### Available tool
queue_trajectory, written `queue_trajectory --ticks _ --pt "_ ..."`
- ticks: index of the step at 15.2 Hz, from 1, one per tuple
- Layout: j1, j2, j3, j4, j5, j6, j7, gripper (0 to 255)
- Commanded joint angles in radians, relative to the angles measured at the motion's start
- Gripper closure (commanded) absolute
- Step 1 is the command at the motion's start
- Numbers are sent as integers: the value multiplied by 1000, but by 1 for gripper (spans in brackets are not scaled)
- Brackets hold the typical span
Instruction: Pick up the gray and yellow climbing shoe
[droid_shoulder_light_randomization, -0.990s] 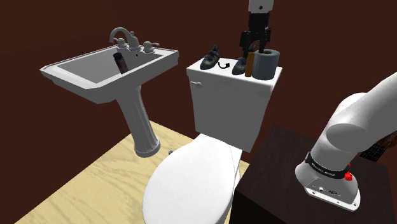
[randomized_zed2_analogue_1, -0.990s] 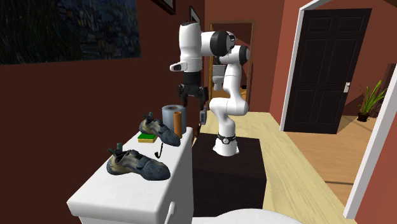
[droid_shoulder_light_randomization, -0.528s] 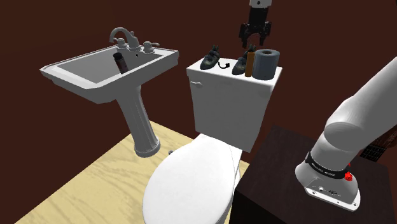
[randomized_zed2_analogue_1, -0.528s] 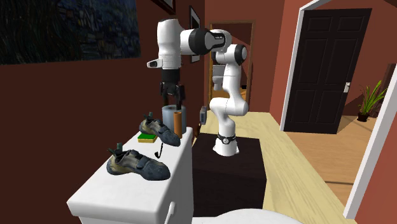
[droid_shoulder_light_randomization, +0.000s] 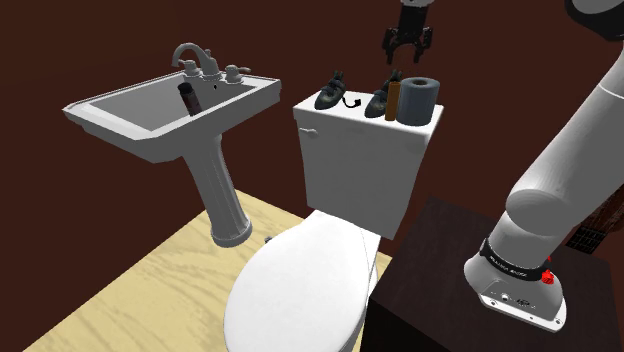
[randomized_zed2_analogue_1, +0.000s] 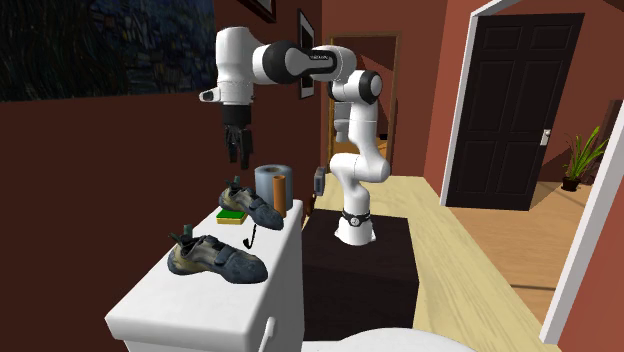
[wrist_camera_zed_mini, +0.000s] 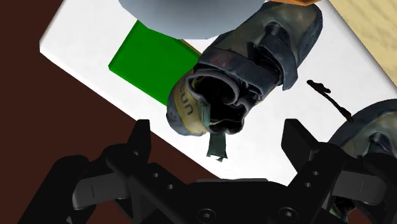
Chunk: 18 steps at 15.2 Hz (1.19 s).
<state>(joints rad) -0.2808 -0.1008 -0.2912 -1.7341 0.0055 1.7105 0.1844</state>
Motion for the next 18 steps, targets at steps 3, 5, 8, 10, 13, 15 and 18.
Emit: queue_trajectory --ticks 3,5,8,10,13,15,18 --pt "-3 -5 -3 -55 -1 52 1 0" --pt "-3 -8 -3 -85 -2 79 1 0" --pt "-3 -8 -3 -93 -2 88 0 255" --pt "-3 -8 -3 -92 -2 87 0 255" --pt "-3 -8 -3 -92 -2 86 0 255" --pt "-3 -8 -3 -92 -2 86 0 255" --pt "-3 -7 -3 -79 -2 74 1 255"
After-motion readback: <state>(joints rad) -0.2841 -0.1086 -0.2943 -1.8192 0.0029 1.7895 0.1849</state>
